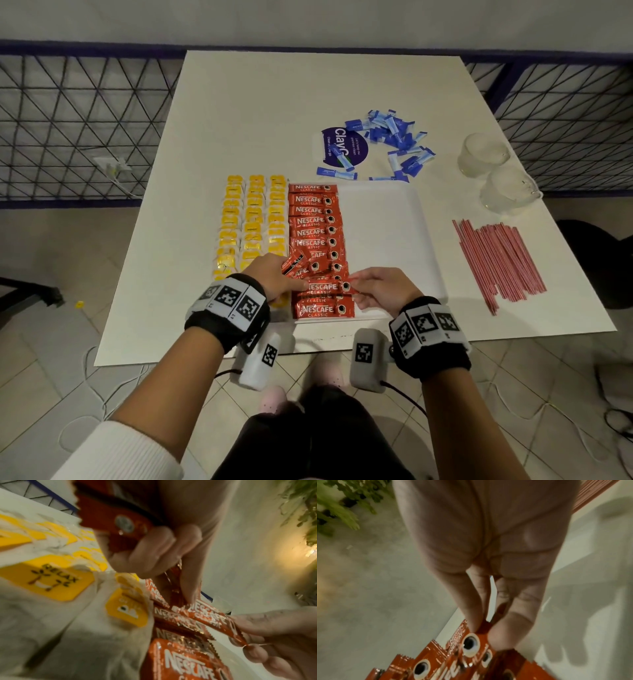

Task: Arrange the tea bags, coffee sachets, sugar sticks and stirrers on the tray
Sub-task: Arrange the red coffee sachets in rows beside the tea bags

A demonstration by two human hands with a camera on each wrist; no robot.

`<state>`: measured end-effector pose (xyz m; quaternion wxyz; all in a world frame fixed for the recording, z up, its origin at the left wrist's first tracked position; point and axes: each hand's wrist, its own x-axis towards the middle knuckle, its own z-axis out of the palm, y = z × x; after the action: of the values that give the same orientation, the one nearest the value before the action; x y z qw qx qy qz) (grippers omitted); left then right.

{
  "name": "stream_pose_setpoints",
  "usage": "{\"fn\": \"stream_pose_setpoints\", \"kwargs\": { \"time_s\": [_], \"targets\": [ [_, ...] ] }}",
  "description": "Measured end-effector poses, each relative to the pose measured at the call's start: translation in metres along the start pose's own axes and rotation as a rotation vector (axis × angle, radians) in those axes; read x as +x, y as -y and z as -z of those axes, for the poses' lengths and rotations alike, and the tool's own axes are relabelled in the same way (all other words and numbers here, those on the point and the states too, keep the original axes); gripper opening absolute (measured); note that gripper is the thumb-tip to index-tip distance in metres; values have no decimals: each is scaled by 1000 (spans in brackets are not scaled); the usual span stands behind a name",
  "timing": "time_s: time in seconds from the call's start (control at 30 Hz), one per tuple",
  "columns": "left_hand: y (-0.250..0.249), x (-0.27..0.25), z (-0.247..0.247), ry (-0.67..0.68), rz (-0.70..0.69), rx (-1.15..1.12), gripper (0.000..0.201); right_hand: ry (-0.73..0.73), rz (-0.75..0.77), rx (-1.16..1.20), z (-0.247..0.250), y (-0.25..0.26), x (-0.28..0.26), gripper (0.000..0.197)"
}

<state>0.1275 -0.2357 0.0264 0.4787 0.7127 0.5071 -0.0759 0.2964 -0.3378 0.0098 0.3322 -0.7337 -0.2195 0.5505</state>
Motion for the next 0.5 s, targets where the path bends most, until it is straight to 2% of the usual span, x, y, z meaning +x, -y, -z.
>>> {"fn": "stream_pose_setpoints", "kwargs": {
  "time_s": [0.23,0.5],
  "targets": [
    [1,2,-5,-56,-39,158,36,-25,-45,-18,-4,-11,3,8],
    [3,2,-11,-81,-79,247,36,-114,-32,-127,-7,-12,10,11]
  ]
}}
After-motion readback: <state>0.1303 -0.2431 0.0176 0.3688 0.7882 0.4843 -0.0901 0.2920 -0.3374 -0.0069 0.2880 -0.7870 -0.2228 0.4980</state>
